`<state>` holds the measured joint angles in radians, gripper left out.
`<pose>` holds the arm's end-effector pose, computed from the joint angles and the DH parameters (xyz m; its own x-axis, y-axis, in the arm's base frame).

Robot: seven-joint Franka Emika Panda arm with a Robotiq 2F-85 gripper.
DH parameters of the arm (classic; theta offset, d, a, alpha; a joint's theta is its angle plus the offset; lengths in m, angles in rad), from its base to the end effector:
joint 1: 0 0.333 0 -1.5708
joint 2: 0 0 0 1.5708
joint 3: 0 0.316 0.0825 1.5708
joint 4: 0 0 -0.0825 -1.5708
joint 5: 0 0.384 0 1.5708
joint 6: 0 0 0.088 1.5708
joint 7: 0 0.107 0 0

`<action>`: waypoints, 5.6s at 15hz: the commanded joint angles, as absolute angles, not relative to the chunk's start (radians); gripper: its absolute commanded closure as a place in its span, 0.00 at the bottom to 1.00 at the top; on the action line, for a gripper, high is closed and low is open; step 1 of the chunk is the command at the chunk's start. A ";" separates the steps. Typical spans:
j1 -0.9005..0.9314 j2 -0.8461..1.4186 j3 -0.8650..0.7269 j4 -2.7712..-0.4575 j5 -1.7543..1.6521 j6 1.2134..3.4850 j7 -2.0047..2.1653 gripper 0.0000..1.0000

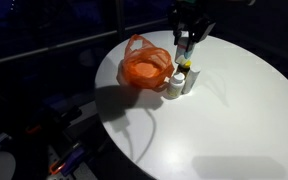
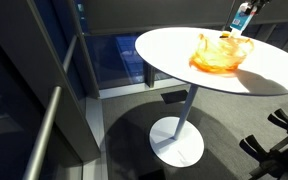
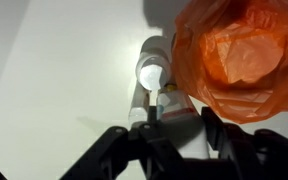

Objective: Pick up the mentos container from the orange plastic bag and put it on the table

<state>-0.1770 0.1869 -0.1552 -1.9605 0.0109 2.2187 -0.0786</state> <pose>0.5702 -0.1929 0.3888 0.9651 -0.2518 0.0718 -0.2541 -0.9668 0.0253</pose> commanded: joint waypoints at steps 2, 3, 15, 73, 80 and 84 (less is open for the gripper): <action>-0.199 0.192 -0.175 -1.932 0.016 2.171 -0.065 0.77; -0.203 0.196 -0.181 -1.929 0.016 2.166 -0.063 0.77; -0.237 0.276 -0.214 -1.889 0.021 2.167 -0.029 0.77; -0.166 0.211 -0.162 -1.762 0.055 1.898 0.080 0.00; -0.118 0.011 -0.139 -1.883 -0.022 1.730 0.074 0.00; -0.112 -0.083 -0.123 -1.943 -0.036 1.689 0.075 0.00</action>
<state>-0.1173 -0.0007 -0.1334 -1.8813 -0.0104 1.7105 0.0741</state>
